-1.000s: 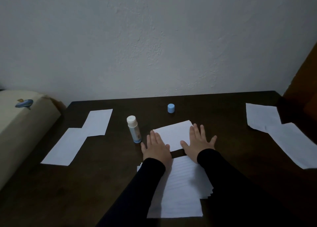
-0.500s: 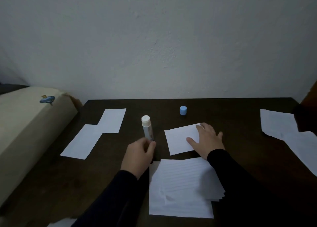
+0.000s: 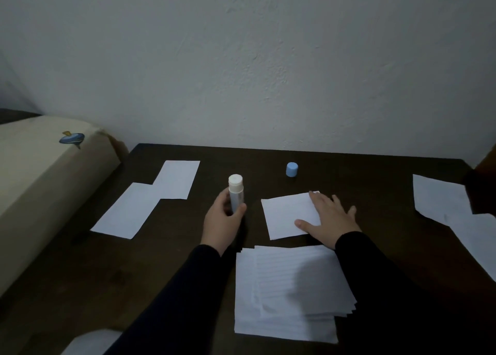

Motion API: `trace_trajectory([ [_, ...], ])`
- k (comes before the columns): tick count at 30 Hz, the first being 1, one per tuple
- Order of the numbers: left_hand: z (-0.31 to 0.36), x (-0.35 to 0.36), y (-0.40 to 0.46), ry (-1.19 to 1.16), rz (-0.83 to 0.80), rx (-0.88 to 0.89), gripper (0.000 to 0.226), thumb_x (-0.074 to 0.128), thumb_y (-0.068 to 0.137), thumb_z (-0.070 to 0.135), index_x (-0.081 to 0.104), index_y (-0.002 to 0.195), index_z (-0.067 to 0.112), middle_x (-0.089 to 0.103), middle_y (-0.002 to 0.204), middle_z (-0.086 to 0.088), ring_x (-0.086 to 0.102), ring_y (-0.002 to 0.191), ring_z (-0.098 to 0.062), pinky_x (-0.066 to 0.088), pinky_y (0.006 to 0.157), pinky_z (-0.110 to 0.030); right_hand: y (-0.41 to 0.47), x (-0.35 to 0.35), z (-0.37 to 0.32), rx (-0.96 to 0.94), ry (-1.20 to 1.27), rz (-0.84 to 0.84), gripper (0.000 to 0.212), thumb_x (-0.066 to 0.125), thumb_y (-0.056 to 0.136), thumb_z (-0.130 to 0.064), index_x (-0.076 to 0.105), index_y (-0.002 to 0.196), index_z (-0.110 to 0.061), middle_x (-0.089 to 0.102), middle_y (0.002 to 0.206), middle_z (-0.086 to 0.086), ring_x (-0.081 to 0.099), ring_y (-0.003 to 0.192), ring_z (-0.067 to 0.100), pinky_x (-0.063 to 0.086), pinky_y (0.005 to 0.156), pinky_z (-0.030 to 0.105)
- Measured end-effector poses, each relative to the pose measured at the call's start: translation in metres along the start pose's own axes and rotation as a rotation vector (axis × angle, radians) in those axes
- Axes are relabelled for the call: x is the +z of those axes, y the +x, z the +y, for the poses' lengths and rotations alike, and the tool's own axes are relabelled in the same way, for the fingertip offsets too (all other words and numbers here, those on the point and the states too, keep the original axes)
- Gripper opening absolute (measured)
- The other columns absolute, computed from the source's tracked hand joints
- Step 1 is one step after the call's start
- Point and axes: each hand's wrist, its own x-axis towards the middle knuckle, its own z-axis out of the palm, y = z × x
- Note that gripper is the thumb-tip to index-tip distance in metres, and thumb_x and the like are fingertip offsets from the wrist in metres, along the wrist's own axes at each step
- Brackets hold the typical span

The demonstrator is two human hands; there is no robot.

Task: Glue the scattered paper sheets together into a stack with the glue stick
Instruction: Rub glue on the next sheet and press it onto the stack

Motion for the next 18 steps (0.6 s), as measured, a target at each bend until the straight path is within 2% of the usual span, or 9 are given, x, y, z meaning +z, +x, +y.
trace_trajectory([
  [5,0.000,0.001,-0.006,-0.035,0.042,-0.018,0.048,0.059,0.094,0.024,0.043,0.139,0.030,0.053,0.129,0.008,0.046,0.105,-0.005,0.040,0.086,-0.025,-0.004,0.000,-0.001,0.000,0.038,0.069,0.088,0.053,0.083,-0.067,0.010,0.152,-0.034,0.018,0.159,-0.002,0.013,0.146,0.024,0.008,0.114,0.061],
  [8,0.001,-0.001,-0.011,-0.068,0.048,-0.016,0.048,0.059,0.094,0.024,0.042,0.139,0.029,0.052,0.125,0.010,0.046,0.103,-0.005,0.040,0.085,-0.026,-0.002,-0.001,0.000,-0.023,-0.010,0.079,0.085,0.046,0.085,-0.069,0.009,0.153,-0.032,0.008,0.161,-0.004,0.003,0.148,0.024,0.007,0.115,0.061],
  [11,0.005,-0.004,-0.013,-0.075,0.048,-0.008,0.048,0.059,0.094,0.024,0.043,0.138,0.028,0.051,0.121,0.012,0.046,0.103,-0.005,0.040,0.083,-0.025,0.003,-0.005,0.001,-0.013,-0.041,0.039,0.086,0.039,0.085,-0.073,0.010,0.153,-0.031,0.006,0.161,-0.008,0.000,0.148,0.023,0.003,0.115,0.062],
  [18,0.005,-0.008,-0.008,-0.057,0.078,-0.004,0.049,0.059,0.094,0.025,0.042,0.139,0.027,0.051,0.126,0.008,0.045,0.103,-0.005,0.039,0.083,-0.025,-0.003,-0.004,-0.006,-0.007,-0.043,0.093,0.083,0.044,0.083,-0.073,0.017,0.151,-0.033,0.026,0.155,-0.005,0.019,0.143,0.022,0.004,0.113,0.063],
])
